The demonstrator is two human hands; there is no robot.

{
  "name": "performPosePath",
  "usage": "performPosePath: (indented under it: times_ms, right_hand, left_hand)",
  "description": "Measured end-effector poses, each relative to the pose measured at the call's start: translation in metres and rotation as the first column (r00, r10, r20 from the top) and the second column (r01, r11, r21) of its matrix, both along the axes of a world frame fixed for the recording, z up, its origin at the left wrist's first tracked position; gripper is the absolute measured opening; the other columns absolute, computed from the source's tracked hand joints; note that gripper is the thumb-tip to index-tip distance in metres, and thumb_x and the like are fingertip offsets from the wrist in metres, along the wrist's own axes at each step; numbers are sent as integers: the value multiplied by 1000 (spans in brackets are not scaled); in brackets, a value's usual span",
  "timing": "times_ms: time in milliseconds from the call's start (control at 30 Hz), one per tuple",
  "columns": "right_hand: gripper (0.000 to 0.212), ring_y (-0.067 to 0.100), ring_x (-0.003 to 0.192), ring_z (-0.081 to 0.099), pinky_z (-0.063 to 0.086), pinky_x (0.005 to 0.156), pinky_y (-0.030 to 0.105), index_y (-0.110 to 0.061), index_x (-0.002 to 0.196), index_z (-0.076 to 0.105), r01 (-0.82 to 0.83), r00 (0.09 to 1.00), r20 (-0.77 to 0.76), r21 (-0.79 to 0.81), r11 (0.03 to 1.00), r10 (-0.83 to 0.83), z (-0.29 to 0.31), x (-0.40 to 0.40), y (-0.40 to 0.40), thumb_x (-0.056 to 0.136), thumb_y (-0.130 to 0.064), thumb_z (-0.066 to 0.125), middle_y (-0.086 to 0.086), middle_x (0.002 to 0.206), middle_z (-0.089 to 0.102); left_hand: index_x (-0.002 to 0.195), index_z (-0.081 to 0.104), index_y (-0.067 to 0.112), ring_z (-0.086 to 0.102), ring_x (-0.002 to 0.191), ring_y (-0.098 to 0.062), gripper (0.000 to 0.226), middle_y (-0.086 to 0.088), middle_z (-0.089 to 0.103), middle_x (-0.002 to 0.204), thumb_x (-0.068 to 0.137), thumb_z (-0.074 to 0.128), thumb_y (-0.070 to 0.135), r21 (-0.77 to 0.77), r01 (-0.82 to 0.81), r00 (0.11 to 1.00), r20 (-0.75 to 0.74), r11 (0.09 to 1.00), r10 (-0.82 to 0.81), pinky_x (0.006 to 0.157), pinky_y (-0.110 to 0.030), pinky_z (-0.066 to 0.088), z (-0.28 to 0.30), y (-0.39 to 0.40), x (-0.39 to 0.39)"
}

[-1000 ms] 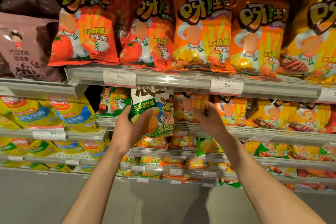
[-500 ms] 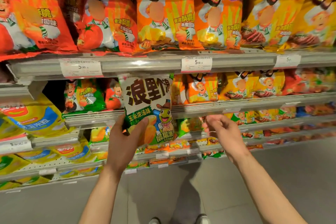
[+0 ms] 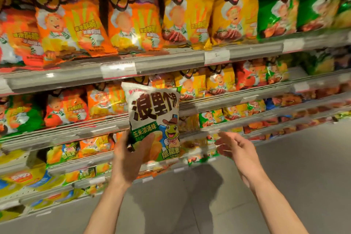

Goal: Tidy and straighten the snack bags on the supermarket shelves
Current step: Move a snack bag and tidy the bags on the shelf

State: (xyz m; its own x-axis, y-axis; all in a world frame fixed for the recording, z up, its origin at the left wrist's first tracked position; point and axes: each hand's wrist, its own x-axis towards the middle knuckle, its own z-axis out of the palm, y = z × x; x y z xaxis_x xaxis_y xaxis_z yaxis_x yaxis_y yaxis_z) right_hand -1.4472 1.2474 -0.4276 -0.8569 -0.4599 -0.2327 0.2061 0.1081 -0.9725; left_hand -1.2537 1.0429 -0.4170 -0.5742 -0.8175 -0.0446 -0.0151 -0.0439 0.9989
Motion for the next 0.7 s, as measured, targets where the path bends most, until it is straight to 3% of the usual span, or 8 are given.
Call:
performPosePath:
  times_ms: [67, 200, 300, 400, 533, 633, 700]
  right_hand:
    - [15, 24, 76, 63, 52, 69, 28, -3, 97, 71, 10, 999, 51, -54, 998, -7, 7, -22, 29, 97, -17, 67, 9, 78, 70]
    - [8, 26, 71, 61, 49, 70, 34, -4, 92, 70, 77, 993, 93, -83, 994, -69, 12, -68, 83, 95, -10, 66, 10, 75, 69]
    - [14, 20, 70, 65, 51, 71, 30, -5, 96, 71, 132, 989, 77, -50, 990, -128, 8, -100, 125, 101, -7, 59, 9, 78, 72]
    - [14, 16, 70, 65, 52, 69, 26, -5, 97, 72, 189, 979, 88, -64, 980, -183, 9, -128, 158, 101, -11, 59, 11, 83, 71]
    - [18, 13, 65, 66, 54, 63, 20, -1, 103, 73, 255, 965, 77, -69, 964, -250, 14, -163, 192, 102, -10, 57, 7, 78, 72]
    - [23, 10, 65, 67, 55, 68, 23, -6, 95, 74, 286, 958, 30, -39, 957, -285, 21, -189, 213, 104, -10, 54, 2, 75, 74]
    - [23, 9, 66, 68, 53, 72, 27, -10, 91, 75, 312, 950, 14, -32, 949, -312, 23, -209, 226, 104, -14, 56, 6, 78, 74]
  left_hand:
    - [107, 69, 12, 72, 69, -3, 19, 8, 79, 88, 92, 68, 1, 8, 14, 1000, -20, 1000, -13, 54, -15, 53, 7, 28, -28]
    - [108, 69, 6, 70, 69, 2, 20, 18, 77, 82, 89, 72, 12, -138, 39, 999, -32, 990, -43, 54, -10, 49, 16, 80, -81]
    - [110, 73, 21, 73, 85, -9, 34, 10, 78, 97, 81, 76, 39, -156, 47, 999, 24, 987, -44, 67, -24, 55, 12, 104, -117]
    - [112, 72, 27, 74, 92, -11, 37, 11, 78, 101, 82, 79, 47, -180, 101, 994, 52, 979, -93, 72, -32, 59, 16, 127, -153]
    - [110, 71, 15, 76, 78, -10, 23, 7, 80, 92, 88, 75, 20, -70, 207, 978, -23, 976, -209, 59, -21, 58, 28, 158, -207]
    - [107, 75, 17, 76, 84, -17, 22, 1, 80, 96, 86, 81, 20, -34, 268, 961, -57, 963, -270, 66, -28, 60, 33, 171, -254]
    - [111, 73, 12, 75, 82, -12, 21, 2, 80, 98, 91, 72, 8, -24, 327, 942, -76, 945, -328, 63, -19, 57, 35, 180, -287]
